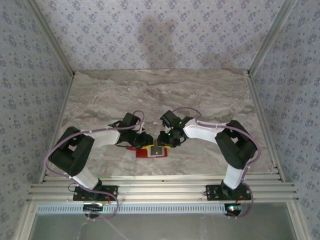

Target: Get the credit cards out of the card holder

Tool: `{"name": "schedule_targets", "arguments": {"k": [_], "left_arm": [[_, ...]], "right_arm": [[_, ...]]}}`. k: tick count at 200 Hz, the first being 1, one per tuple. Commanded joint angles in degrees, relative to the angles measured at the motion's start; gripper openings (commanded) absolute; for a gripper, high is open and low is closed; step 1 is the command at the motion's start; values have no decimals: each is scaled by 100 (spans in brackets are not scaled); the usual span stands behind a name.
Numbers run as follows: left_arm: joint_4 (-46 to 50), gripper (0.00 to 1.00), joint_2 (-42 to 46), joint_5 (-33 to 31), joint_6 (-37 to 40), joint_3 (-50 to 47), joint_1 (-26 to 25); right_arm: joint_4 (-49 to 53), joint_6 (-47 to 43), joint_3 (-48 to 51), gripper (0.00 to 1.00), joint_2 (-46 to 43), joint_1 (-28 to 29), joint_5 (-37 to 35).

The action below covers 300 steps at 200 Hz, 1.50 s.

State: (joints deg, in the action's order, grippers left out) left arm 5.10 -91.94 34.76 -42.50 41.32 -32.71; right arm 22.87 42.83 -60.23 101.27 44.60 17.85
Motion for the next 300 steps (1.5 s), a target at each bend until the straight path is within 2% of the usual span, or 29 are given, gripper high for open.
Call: {"name": "schedule_targets", "arguments": {"k": [1,53,171,237,300], "left_arm": [[111,28,170,127,159,150,-45],[134,28,50,180,190,189,-86],[680,28,-34,-136,452,406,-183],[703,28,-30,-152,455,411,-192],[694,27,-53,-119,470,465,-228]], "right_arm": [[140,-33,35,35,16,-13,27],[164,-31,37,34,9,-12,26],[218,-46,-36,35,111,1,-77],[475,-99,-150,26,373,49,-317],[508,-108,-187,25,376,61,-317]]}}
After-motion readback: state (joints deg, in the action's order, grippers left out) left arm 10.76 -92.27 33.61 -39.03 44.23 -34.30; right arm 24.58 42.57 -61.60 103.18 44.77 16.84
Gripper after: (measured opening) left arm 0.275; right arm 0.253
